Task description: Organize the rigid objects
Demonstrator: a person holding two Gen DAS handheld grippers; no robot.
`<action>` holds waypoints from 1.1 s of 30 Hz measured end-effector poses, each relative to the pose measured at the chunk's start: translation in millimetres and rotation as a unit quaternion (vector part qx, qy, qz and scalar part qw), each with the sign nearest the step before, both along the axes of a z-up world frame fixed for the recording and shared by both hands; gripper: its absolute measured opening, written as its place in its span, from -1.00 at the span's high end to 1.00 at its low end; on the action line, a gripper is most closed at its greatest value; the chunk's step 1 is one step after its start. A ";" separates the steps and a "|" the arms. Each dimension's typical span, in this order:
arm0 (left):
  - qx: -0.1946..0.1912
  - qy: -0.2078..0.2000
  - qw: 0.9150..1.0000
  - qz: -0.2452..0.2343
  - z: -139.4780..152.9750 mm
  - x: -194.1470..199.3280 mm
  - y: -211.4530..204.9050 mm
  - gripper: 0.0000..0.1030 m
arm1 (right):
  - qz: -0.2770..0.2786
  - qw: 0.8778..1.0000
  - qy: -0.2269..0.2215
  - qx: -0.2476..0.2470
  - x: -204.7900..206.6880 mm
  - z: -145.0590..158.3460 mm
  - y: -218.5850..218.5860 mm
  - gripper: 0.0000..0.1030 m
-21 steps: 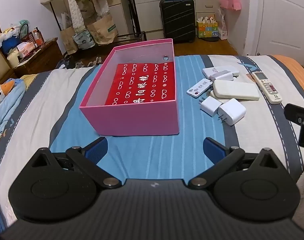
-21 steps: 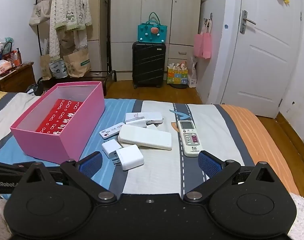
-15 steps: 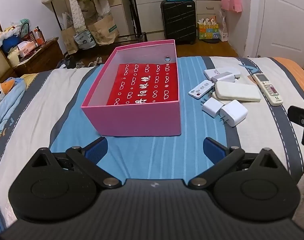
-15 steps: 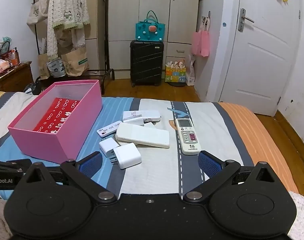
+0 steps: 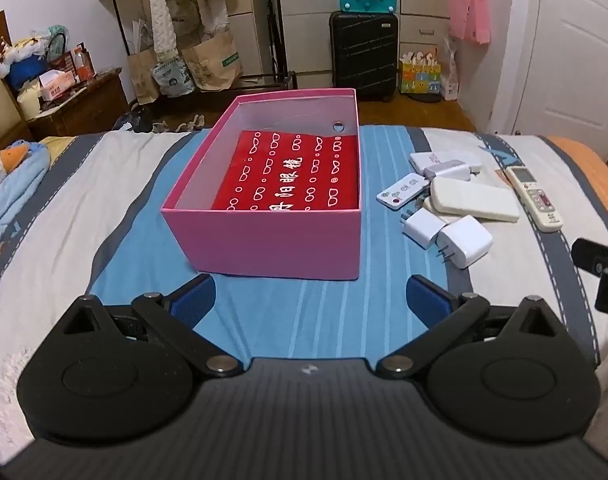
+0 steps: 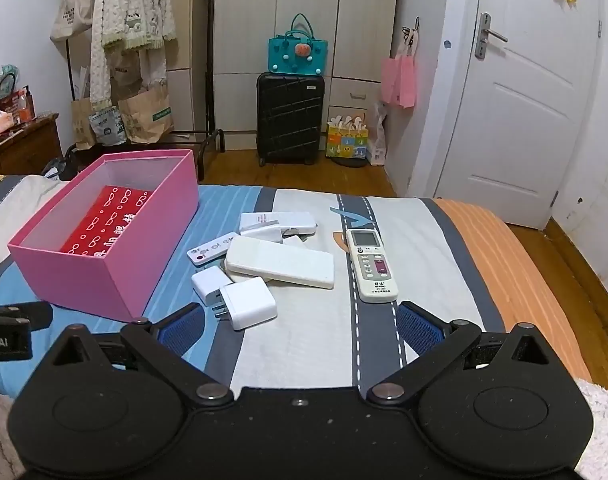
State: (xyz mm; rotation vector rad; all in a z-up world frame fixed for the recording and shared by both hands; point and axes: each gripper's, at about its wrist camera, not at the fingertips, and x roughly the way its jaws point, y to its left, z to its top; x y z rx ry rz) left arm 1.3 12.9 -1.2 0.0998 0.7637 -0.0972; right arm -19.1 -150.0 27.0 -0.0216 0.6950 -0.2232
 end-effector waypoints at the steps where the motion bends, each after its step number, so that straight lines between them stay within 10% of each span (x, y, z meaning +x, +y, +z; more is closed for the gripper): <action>1: -0.002 -0.003 1.000 0.001 0.0 -0.6 0.5 -1.00 | 0.000 1.000 0.000 -0.001 0.5 -0.6 0.3 -1.00; 33: 0.018 -0.024 1.000 -0.001 -3.9 -4.0 1.2 -1.00 | 0.002 1.000 0.015 -0.009 3.7 -4.4 1.6 -1.00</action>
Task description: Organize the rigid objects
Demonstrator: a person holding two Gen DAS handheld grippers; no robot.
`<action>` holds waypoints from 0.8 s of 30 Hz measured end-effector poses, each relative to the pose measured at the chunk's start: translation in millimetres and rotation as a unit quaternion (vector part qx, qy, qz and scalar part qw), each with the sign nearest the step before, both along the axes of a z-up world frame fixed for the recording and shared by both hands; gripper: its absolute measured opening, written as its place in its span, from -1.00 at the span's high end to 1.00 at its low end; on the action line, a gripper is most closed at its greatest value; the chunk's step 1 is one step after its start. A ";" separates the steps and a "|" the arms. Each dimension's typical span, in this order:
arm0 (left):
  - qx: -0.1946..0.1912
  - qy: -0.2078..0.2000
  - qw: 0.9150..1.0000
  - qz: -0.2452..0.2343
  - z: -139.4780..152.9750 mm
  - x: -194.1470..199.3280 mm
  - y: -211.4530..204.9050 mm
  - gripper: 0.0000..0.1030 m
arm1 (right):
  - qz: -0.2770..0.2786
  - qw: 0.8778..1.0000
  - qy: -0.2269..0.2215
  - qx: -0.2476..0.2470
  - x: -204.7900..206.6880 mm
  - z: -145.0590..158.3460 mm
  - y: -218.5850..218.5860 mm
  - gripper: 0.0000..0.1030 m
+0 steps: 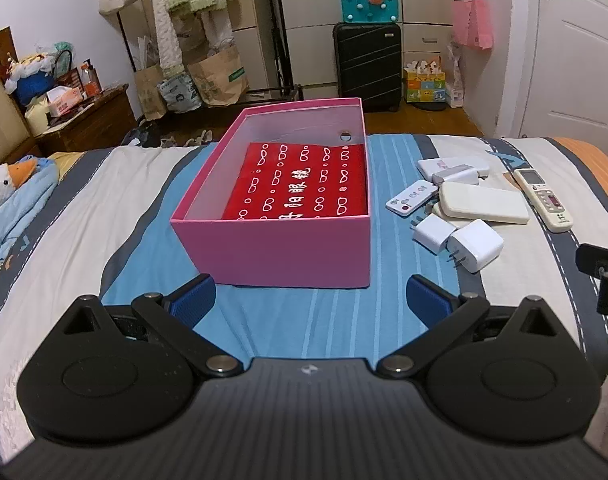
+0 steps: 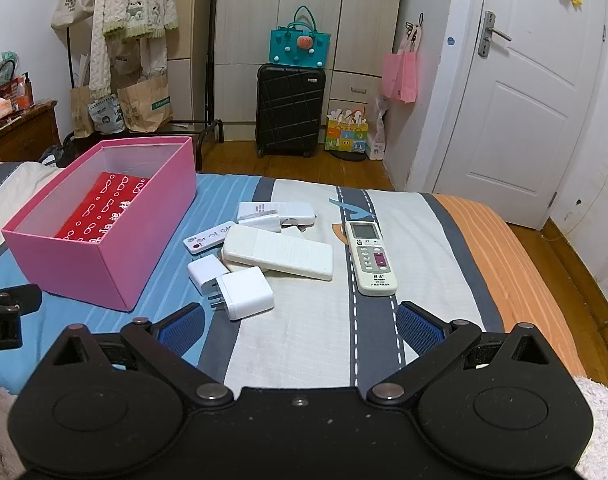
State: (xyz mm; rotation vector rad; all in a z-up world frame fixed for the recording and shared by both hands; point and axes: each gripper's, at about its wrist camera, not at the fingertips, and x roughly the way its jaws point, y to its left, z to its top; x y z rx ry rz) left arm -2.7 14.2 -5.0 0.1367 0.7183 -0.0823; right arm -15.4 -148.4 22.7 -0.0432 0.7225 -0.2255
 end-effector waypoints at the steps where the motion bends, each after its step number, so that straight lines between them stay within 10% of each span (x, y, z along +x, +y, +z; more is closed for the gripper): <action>1: 0.000 -0.002 1.000 -0.001 0.1 -0.5 -0.5 -1.00 | 0.000 1.000 0.000 0.000 0.0 0.0 0.0 -1.00; 24: 0.018 -0.022 1.000 -0.001 0.2 -8.6 -8.8 -1.00 | -0.001 1.000 0.006 -0.003 1.1 -2.0 -2.1 -1.00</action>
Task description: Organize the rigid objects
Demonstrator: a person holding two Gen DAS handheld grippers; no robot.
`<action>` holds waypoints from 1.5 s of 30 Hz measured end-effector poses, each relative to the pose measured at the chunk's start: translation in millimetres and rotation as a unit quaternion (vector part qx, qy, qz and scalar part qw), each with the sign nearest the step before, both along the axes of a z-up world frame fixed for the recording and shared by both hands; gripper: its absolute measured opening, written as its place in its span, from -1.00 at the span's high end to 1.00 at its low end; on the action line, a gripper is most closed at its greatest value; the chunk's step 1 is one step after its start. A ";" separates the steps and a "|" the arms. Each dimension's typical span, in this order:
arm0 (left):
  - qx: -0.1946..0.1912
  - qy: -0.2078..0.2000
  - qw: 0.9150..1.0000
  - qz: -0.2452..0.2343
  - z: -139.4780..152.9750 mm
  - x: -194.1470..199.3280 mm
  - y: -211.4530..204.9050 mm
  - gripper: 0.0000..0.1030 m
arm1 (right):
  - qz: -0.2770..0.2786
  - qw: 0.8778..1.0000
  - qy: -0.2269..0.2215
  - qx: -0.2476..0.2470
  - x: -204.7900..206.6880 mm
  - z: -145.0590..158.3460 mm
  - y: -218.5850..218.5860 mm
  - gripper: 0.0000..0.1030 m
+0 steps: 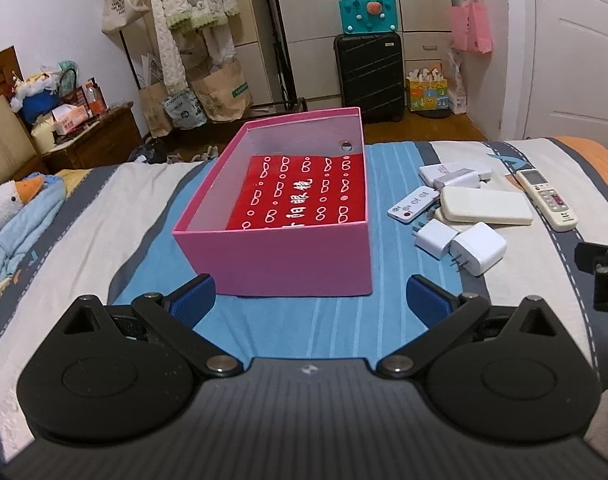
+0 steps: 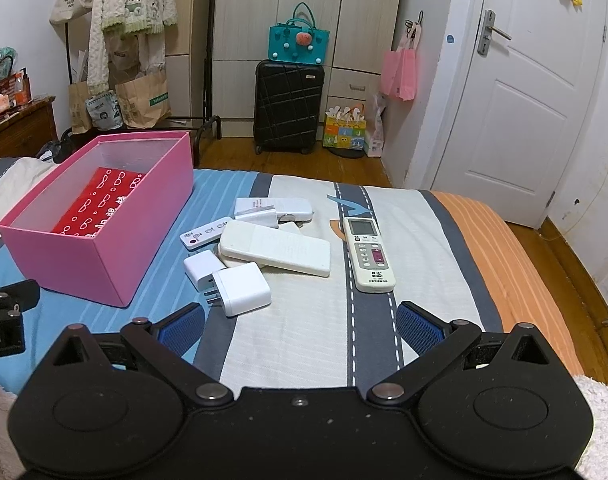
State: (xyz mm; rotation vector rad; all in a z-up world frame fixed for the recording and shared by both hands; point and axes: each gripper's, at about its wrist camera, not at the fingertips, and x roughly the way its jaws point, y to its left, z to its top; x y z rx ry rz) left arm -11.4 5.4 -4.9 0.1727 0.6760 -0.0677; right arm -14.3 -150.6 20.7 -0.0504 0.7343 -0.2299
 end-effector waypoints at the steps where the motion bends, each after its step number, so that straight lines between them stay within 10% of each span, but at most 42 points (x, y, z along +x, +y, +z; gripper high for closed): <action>1: -0.001 0.001 1.000 0.000 -0.3 0.4 -0.1 -1.00 | 0.000 1.000 0.001 0.000 0.8 -0.3 -0.4 -1.00; 16: -0.088 0.034 0.996 0.000 3.0 0.4 12.6 -1.00 | 0.009 1.000 -0.002 0.023 0.7 -3.3 -2.8 -1.00; 25: -0.075 0.061 0.995 -0.008 13.0 15.5 22.8 -0.96 | 0.041 0.982 -0.124 0.134 -1.9 -2.5 -32.6 -1.00; 35: -0.072 0.152 0.984 -0.056 48.2 105.2 46.0 -1.00 | 0.125 0.983 -0.049 0.126 66.7 45.0 -44.3 -0.99; 45: -0.107 0.145 0.979 -0.091 78.5 188.9 56.7 -1.00 | 0.168 0.976 -0.008 0.140 169.7 63.4 -19.9 -0.96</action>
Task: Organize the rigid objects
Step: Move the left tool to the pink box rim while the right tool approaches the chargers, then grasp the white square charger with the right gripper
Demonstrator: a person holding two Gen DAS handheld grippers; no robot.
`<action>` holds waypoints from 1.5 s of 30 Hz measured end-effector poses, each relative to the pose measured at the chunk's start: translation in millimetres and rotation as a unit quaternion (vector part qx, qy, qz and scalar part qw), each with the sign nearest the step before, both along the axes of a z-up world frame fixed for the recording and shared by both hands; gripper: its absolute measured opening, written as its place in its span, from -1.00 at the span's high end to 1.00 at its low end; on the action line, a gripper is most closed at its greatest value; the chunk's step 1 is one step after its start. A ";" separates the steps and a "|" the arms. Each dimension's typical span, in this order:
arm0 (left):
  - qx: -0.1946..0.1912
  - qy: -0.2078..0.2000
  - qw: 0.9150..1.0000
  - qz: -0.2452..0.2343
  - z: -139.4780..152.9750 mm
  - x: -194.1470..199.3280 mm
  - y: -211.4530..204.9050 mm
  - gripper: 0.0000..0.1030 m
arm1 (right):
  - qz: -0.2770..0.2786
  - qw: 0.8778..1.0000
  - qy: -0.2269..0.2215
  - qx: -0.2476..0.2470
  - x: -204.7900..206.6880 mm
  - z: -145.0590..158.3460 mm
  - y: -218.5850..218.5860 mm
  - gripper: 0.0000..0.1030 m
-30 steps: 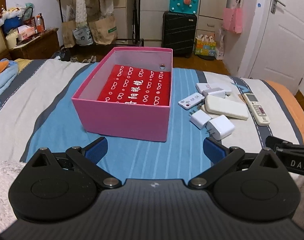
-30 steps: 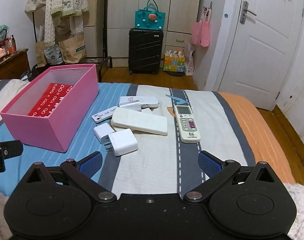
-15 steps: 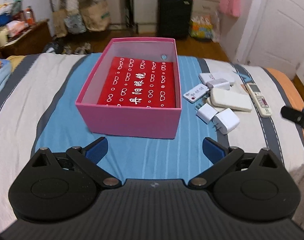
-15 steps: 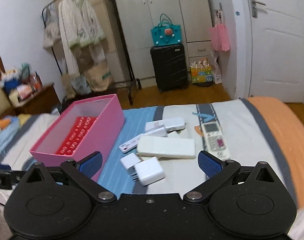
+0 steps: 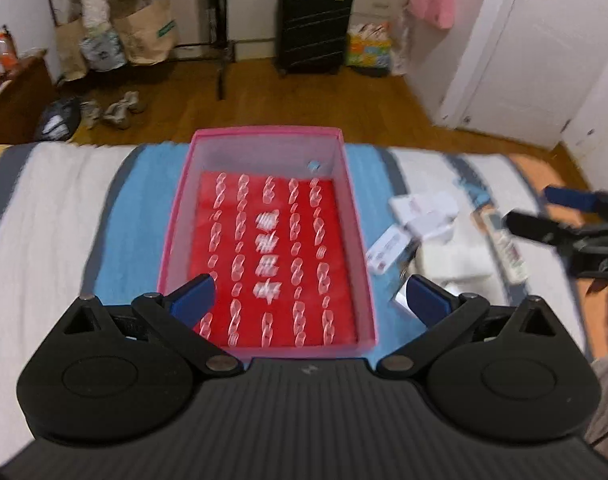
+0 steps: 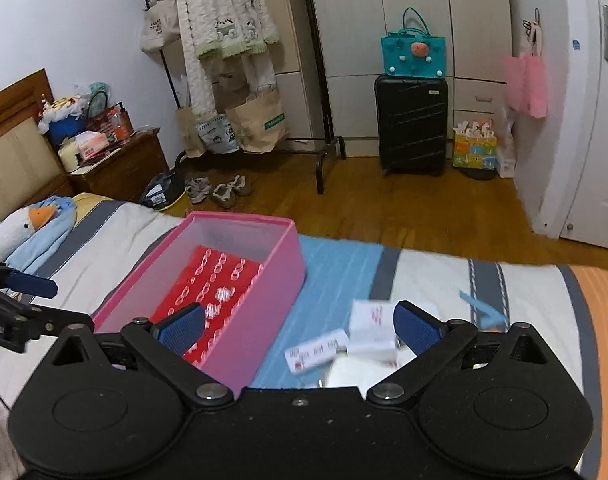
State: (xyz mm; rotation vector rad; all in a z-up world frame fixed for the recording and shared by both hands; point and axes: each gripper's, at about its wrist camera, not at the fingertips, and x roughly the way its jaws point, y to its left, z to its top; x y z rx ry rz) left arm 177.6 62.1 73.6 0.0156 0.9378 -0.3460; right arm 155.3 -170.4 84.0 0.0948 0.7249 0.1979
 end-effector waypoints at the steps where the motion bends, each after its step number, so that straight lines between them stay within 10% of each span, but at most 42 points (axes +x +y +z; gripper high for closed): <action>1: -0.002 -0.008 1.000 0.002 -1.1 8.2 1.8 -1.00 | 0.005 1.000 -0.005 -0.001 6.9 -1.7 2.7 -0.96; 7: 0.034 0.038 0.996 0.068 -50.2 68.2 21.8 -0.95 | 0.007 0.994 -0.079 -0.069 10.8 -40.7 1.9 -0.81; 20: 0.091 0.066 0.989 0.101 -121.1 108.8 58.2 -0.11 | 0.082 0.991 -0.036 -0.098 22.5 -91.4 -5.7 -0.77; 24: 0.083 0.066 0.986 0.126 -135.6 118.0 71.5 0.27 | 0.116 0.990 0.002 -0.084 23.4 -97.4 -1.9 -0.76; 29: 0.036 0.077 0.983 0.163 -154.9 131.3 93.2 0.28 | 0.103 0.992 0.066 -0.028 18.2 -111.0 -5.4 -0.76; 33: -0.038 0.086 0.983 0.158 -160.3 134.0 103.4 0.86 | 0.109 0.989 0.093 -0.037 7.5 -122.9 -0.9 -0.74; 38: -0.021 0.066 0.987 0.148 -162.3 131.7 93.7 0.89 | 0.105 0.981 0.144 -0.071 5.5 -135.8 1.1 -0.03; 45: -0.019 0.055 0.987 0.147 -163.2 128.9 90.2 0.89 | 0.076 0.980 0.155 -0.095 5.5 -136.6 -2.6 -0.39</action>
